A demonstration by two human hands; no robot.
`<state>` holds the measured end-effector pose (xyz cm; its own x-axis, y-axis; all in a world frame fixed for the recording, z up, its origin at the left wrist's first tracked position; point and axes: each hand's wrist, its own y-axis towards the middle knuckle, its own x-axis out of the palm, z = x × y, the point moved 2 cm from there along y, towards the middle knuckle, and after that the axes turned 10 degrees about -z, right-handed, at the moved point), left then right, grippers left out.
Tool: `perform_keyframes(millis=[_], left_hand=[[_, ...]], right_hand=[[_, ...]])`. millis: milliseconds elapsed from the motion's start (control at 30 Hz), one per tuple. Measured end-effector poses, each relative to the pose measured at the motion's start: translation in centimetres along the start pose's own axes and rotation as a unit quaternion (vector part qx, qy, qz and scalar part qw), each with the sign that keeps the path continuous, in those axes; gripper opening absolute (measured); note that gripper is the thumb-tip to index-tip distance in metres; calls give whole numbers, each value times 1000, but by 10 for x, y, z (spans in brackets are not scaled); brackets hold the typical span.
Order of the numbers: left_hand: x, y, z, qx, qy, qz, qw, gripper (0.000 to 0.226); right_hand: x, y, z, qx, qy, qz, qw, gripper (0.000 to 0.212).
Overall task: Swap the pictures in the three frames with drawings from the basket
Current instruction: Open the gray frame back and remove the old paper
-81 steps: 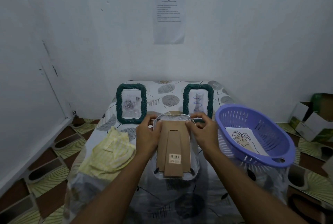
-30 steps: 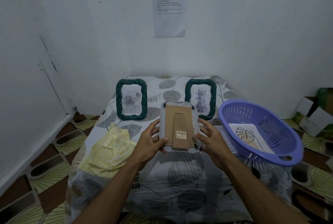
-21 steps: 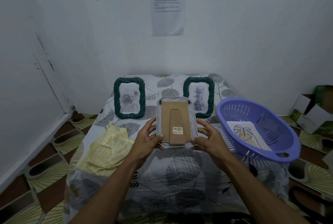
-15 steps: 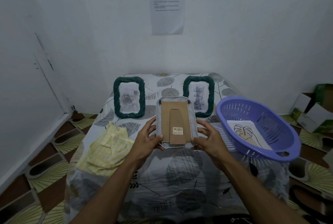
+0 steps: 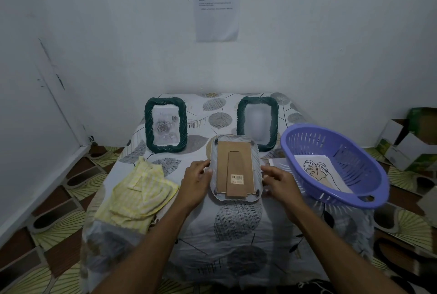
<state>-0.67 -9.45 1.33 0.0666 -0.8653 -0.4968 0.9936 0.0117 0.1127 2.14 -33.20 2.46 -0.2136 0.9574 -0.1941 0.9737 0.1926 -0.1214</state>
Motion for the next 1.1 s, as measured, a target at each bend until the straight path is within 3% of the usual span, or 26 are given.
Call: perform_keyframes(millis=[100, 300, 367, 433, 567, 1000, 1100], left_hand=[[10, 6, -3, -22, 104, -10, 994, 73], [29, 9, 3, -45, 224, -34, 973, 40], [31, 8, 3, -46, 245, -53, 967, 56], [31, 7, 3, -44, 249, -68, 965, 78], [28, 7, 2, -37, 261, -103, 959, 93], [25, 9, 1, -34, 262, -127, 956, 96], [26, 10, 4, -56, 247, -96, 963, 80]], right_hand=[[-6, 2, 0, 20, -100, 18, 995, 36], [-13, 2, -4, 44, -200, 18, 979, 28], [-15, 4, -1, 45, -217, 23, 975, 26], [-17, 6, 2, 42, -229, 24, 972, 26], [-18, 8, 5, 37, -235, 22, 971, 27], [-20, 15, 11, 15, -286, 20, 958, 30], [-20, 18, 10, 1, -315, 31, 949, 27]])
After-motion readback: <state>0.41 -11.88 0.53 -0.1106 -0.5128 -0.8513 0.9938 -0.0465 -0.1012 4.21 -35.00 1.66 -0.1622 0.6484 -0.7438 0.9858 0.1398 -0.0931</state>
